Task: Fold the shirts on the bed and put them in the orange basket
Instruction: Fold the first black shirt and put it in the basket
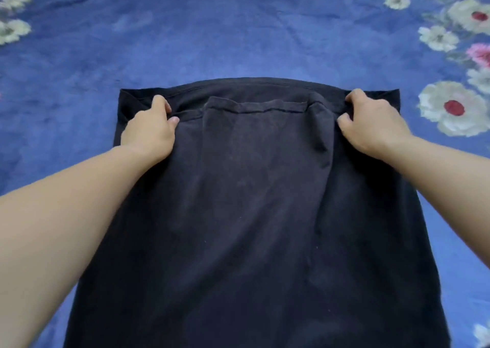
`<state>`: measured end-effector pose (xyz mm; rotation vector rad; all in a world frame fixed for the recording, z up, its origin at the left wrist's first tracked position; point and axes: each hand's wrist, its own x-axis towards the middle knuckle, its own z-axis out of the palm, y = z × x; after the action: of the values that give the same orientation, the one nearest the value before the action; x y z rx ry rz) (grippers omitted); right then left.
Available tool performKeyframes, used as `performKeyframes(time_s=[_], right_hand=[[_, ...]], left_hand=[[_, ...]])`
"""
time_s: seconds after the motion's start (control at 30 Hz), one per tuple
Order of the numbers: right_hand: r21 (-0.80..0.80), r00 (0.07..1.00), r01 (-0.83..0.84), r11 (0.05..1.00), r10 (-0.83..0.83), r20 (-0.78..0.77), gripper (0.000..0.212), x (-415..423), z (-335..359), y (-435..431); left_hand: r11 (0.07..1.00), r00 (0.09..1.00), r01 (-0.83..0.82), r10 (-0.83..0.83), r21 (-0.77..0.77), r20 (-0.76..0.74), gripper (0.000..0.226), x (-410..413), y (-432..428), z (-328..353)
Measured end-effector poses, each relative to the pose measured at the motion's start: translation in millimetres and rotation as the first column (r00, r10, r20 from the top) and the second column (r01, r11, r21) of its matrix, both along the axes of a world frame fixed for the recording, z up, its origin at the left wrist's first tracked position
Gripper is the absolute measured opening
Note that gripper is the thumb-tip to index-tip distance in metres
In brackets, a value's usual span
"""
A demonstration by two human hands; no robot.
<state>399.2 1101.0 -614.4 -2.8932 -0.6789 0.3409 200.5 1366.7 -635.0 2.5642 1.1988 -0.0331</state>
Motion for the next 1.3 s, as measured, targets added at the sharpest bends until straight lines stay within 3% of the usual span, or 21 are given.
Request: performKeyframes(time_s=[0.13, 0.2, 0.33, 0.4, 0.5, 0.6, 0.7, 0.77, 0.8, 0.9, 1.0, 1.07, 1.1, 1.13, 1.2, 1.23, 1.3], right_hand=[[-0.076, 0.992, -0.067, 0.995, 0.075, 0.099, 0.018, -5, 2, -4], [0.013, 0.994, 0.035, 0.999, -0.036, 0.108, 0.021, 3, 8, -4], [0.261, 0.954, 0.249, 0.933, -0.282, 0.100, 0.025, 21, 23, 3], [0.298, 0.947, 0.289, 0.910, -0.318, 0.053, 0.026, 28, 21, 8], [0.247, 0.939, 0.343, 0.906, -0.322, -0.123, 0.046, 33, 8, 6], [0.335, 0.919, 0.392, 0.856, -0.379, -0.107, 0.051, 36, 4, -4], [0.415, 0.813, 0.566, 0.712, -0.566, -0.135, 0.035, 40, 7, -12], [0.442, 0.709, 0.702, 0.559, -0.608, -0.357, 0.021, 40, 4, -13], [0.450, 0.665, 0.746, 0.492, -0.595, -0.451, 0.018, 42, 1, -13], [0.516, 0.583, 0.807, 0.288, -0.532, -0.614, 0.018, 54, 5, -12], [0.623, 0.614, 0.767, 0.151, -0.454, -0.646, 0.008, 65, 18, -8], [0.654, 0.655, 0.742, 0.151, -0.374, -0.657, 0.007, 62, 17, -3], [0.664, 0.687, 0.721, 0.198, -0.332, -0.647, 0.008, 60, 11, 0], [0.663, 0.714, 0.700, 0.266, -0.299, -0.633, 0.024, 55, 1, 1], [0.651, 0.768, 0.635, 0.416, -0.249, -0.590, 0.072, 49, -15, 2], [0.643, 0.793, 0.596, 0.482, -0.227, -0.565, 0.083, 44, -21, 2], [0.629, 0.880, 0.468, 0.621, -0.257, -0.401, 0.081, 33, -23, 4]], left_hand=[[0.999, 1.000, 0.012, -0.011, 0.045, -0.015, 0.025, -8, 12, 6], [0.993, 0.987, -0.100, 0.092, 0.056, 0.135, 0.025, -7, 18, 14], [0.932, 0.874, -0.356, 0.304, 0.074, 0.379, 0.028, 2, 36, 33], [0.924, 0.862, -0.381, 0.341, 0.037, 0.375, 0.024, 6, 41, 31], [0.953, 0.918, -0.288, 0.303, -0.095, 0.256, 0.027, 2, 36, 13], [0.919, 0.851, -0.390, 0.381, -0.052, 0.360, 0.039, -7, 34, 9], [0.731, 0.663, -0.645, 0.681, -0.223, 0.311, 0.058, -14, 51, 10], [0.626, 0.562, -0.627, 0.776, -0.463, 0.288, 0.039, -15, 58, 10], [0.609, 0.536, -0.599, 0.787, -0.520, 0.305, 0.021, -14, 60, 13], [0.643, 0.443, -0.535, 0.766, -0.549, 0.466, 0.030, -6, 73, 21], [0.664, 0.346, -0.443, 0.746, -0.602, 0.569, 0.026, 1, 84, 33], [0.720, 0.406, -0.393, 0.694, -0.572, 0.594, 0.009, 2, 79, 30], [0.760, 0.496, -0.346, 0.645, -0.549, 0.581, 0.014, 2, 74, 23], [0.798, 0.616, -0.289, 0.577, -0.528, 0.535, 0.040, 1, 68, 14], [0.877, 0.848, -0.211, 0.384, -0.432, 0.366, 0.073, -3, 52, 1], [0.913, 0.911, -0.190, 0.301, -0.361, 0.281, 0.077, -6, 45, -6], [0.963, 0.963, -0.195, 0.223, -0.185, 0.148, 0.073, -7, 35, -10]])
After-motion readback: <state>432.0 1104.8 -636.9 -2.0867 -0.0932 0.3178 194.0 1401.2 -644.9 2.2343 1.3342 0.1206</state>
